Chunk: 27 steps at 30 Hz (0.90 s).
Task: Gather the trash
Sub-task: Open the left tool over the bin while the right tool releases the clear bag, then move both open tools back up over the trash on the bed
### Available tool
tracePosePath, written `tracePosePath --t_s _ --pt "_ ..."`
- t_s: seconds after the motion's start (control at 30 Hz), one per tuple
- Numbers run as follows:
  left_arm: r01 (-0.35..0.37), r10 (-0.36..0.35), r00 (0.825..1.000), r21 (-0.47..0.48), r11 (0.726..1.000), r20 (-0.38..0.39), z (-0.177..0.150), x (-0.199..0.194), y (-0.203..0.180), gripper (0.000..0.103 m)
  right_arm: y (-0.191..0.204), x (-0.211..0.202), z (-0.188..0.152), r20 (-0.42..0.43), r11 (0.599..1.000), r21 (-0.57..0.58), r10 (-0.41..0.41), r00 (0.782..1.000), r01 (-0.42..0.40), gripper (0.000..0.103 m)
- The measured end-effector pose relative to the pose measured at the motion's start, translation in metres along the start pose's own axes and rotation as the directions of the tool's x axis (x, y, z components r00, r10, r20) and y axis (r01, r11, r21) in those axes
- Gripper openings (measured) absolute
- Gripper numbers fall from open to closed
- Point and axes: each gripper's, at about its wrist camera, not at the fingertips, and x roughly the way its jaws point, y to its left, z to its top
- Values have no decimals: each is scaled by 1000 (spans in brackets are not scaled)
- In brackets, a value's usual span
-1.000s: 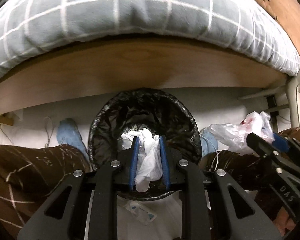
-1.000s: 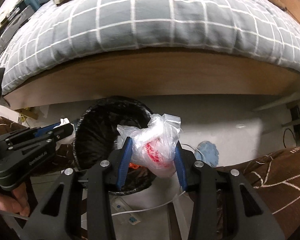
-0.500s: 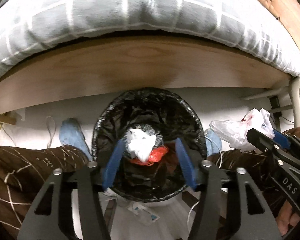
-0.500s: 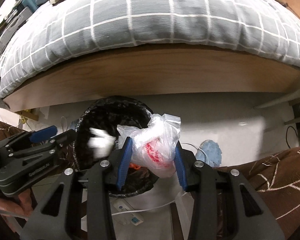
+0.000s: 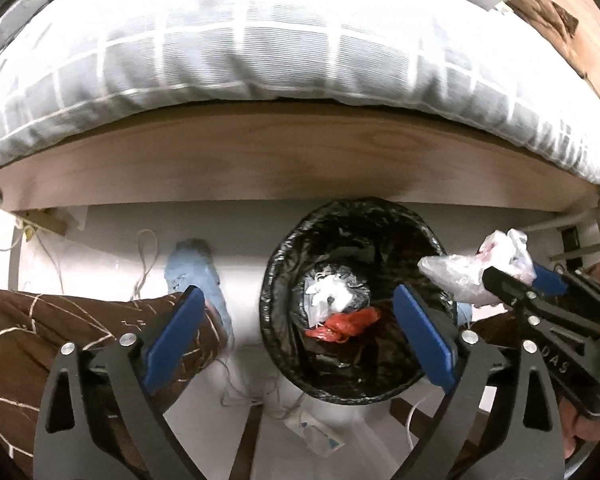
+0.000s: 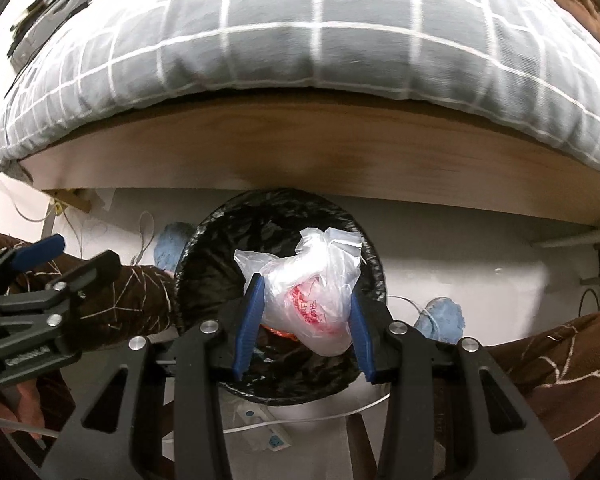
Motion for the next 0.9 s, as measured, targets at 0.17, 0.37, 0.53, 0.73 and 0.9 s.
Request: tracePosePath --t_s 0.17,0.37,0.53,0.73,0.9 --pt "-8 8 1000 -17 1000 5 -2 0 11 96 17 9 2 -19 1000 -29 7 1000 -8 39" --pt "-10 10 1000 -43 999 0 -2 2 23 97 30 15 3 -24 998 -63 2 1000 -3 45" --pt "-20 20 1000 -53 998 5 -1 1 26 97 33 14 4 -13 997 -75 -13 1000 12 63" --pt "-17 17 1000 -46 999 12 0 -4 23 97 26 2 6 33 997 -54 -46 998 47 80" --pt "-14 15 999 -45 999 32 3 -16 21 97 17 -10 9 69 997 -36 -70 995 73 88"
